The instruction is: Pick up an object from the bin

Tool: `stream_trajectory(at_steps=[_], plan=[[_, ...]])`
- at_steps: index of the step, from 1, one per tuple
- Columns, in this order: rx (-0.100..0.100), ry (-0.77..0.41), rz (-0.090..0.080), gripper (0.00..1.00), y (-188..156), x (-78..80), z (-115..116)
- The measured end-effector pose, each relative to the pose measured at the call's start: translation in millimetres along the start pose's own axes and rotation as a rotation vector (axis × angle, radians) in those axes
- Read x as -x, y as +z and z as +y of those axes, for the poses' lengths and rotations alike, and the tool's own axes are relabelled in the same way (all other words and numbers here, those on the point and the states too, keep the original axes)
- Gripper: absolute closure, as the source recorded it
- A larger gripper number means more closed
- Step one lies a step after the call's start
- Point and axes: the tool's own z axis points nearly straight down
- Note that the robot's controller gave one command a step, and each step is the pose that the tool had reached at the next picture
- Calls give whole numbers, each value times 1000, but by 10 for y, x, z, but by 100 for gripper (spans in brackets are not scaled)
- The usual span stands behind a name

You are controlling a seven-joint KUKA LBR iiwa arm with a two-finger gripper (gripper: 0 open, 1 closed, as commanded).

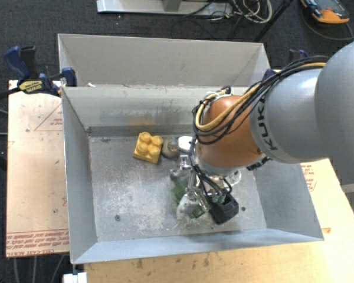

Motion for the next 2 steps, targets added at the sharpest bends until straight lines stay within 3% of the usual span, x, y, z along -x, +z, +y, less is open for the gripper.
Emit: stream_trajectory(at_steps=[1,2], plan=[[-9,-31,24,0,17,45,-220],[-3,-328,-7,100,-33,-278,-614]])
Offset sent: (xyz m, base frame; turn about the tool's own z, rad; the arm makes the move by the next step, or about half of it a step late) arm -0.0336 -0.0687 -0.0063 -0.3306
